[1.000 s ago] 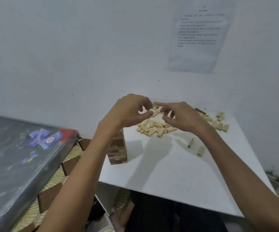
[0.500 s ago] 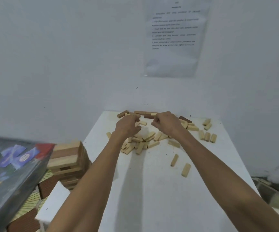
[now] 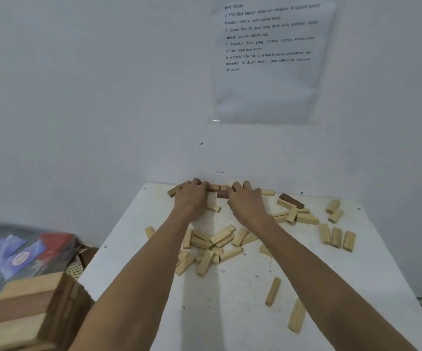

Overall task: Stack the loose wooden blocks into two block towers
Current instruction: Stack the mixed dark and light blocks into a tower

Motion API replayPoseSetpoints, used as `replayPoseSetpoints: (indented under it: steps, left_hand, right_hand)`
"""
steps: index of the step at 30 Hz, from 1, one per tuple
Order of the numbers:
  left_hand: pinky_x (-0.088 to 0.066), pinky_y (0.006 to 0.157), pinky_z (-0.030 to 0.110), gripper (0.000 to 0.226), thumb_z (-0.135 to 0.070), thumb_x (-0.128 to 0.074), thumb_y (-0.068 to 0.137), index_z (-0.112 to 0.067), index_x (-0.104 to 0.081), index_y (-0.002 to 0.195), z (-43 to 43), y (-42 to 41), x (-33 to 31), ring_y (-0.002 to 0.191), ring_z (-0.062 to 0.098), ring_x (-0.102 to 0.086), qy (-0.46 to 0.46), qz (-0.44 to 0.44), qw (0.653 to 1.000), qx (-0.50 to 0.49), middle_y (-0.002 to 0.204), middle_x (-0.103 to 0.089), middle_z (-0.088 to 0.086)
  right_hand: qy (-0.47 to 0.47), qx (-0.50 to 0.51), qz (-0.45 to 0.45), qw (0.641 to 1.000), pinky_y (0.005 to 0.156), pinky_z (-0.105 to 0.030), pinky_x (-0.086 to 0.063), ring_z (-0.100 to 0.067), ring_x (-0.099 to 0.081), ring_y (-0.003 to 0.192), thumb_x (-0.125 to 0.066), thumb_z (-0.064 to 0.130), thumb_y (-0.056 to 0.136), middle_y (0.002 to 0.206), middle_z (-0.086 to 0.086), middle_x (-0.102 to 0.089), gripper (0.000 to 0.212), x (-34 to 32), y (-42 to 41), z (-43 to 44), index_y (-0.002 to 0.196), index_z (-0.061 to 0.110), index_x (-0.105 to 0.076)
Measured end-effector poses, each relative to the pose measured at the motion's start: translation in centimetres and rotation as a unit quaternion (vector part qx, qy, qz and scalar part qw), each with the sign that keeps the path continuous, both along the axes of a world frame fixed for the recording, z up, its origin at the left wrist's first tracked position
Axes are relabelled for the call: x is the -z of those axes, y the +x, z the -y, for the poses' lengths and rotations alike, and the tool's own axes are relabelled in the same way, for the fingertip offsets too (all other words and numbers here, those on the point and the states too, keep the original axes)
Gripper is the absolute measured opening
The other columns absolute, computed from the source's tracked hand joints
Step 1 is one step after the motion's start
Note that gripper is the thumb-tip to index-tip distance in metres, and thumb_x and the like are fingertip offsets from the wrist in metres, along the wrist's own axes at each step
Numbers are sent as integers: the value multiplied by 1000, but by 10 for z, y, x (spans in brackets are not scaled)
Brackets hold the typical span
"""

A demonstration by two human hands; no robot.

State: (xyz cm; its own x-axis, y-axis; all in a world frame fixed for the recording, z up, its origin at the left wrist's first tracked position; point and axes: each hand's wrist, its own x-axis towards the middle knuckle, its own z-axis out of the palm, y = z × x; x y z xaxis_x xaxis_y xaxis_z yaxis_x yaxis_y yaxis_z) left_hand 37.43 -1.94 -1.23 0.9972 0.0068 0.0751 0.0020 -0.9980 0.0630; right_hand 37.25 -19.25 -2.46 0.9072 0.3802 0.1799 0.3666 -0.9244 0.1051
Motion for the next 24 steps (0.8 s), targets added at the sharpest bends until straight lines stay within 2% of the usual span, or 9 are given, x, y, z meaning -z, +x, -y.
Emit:
replayPoseSetpoints:
  steps: [4,7,10,14,16,19,21,24]
  left_hand:
    - [-42,99,43,34,-22,-42,105,-19,-59,135,5,10,-1,119,30,-50,9,0,1000,-6,126,-53,9]
    - [-43,99,43,33,-31,-49,103,-17,-60,130,7,8,-1,117,31,-51,29,-14,999,3,126,-52,10]
    - [-43,96,40,33,-30,-56,99,-13,-58,127,8,3,-2,113,32,-53,12,1,1000,-4,122,-55,11]
    - [-42,82,33,32,-28,-68,92,-9,-54,113,8,-1,-7,103,30,-59,-35,16,999,-26,112,-61,11]
    - [-48,87,36,35,-30,-68,94,-10,-56,120,5,-1,-8,105,30,-61,-40,6,999,-22,116,-60,11]
    - [-50,90,42,34,-39,-61,99,-12,-62,120,6,0,-8,104,31,-62,-26,-1,1000,-15,120,-58,9]
    - [-49,90,42,32,-40,-62,98,-13,-64,116,6,3,-7,104,31,-62,-25,2,999,-24,118,-57,8]
    - [-40,96,44,31,-38,-67,95,-15,-63,115,4,6,-10,110,29,-59,-20,-3,999,-32,116,-59,5]
  right_hand:
    - [22,-5,11,1000,85,-43,-42,-29,-45,121,-52,32,105,130,-7,-53,32,0,9,-6,133,16,-51]
    - [35,-21,26,999,80,-40,-37,-27,-47,117,-59,22,101,122,-5,-57,37,1,9,-5,136,26,-49]
    - [29,-31,45,998,78,-38,-35,-25,-48,111,-63,17,99,109,-2,-58,29,6,2,-5,122,34,-63]
    - [77,-13,11,997,82,-41,-40,-28,-47,114,-55,28,104,112,-6,-60,20,5,-1,-1,118,20,-66]
    - [100,1,-23,995,86,-45,-42,-29,-46,116,-53,32,105,116,-7,-60,23,3,-1,-1,117,15,-63]
    - [98,12,-31,995,87,-48,-42,-29,-46,115,-60,24,101,119,-8,-59,23,3,-1,0,122,13,-57]
    - [101,15,-35,994,89,-49,-42,-30,-46,116,-59,19,101,123,-9,-56,26,5,-3,1,126,13,-55]
    - [121,21,-50,991,92,-50,-42,-31,-43,118,-51,23,105,127,-10,-53,24,5,-9,3,126,14,-57]
